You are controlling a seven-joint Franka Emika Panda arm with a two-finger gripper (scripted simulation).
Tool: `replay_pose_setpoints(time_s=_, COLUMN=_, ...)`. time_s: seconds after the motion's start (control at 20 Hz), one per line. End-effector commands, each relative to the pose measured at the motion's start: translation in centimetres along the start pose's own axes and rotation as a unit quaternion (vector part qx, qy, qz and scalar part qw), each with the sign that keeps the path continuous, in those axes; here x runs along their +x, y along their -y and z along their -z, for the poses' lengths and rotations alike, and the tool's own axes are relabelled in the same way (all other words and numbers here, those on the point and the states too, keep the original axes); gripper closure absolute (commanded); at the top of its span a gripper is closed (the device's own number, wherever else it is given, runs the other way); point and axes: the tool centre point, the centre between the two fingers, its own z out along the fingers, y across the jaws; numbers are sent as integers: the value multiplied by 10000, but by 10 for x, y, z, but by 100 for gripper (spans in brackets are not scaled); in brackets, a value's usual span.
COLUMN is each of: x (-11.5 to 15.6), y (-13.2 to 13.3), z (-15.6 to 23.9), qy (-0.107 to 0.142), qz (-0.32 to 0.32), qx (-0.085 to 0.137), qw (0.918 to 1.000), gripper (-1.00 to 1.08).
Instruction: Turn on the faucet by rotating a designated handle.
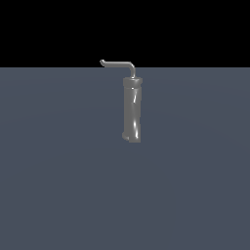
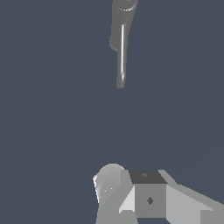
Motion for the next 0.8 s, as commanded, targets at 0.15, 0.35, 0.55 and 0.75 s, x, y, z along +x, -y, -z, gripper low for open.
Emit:
replay_pose_setpoints(time_s=0.15, x=0, y=-1, z=1, qy=-15, qz=-17, qx=-33, qw=10000, gripper=108)
replay_pose_setpoints(time_s=0.35, x=1, y=-6, z=7, qy=-76, qz=-77, qx=-171, qw=9998, gripper=108)
replay_pose_setpoints(time_s=0.55, x=0, y=-9, z=10, qy=-112, qz=-89, qx=-262, qw=9996, gripper=108)
replay_pose_setpoints(time_s=0.75, x=1, y=-8, z=9, qy=-108, qz=-94, qx=-249, qw=9996, gripper=108)
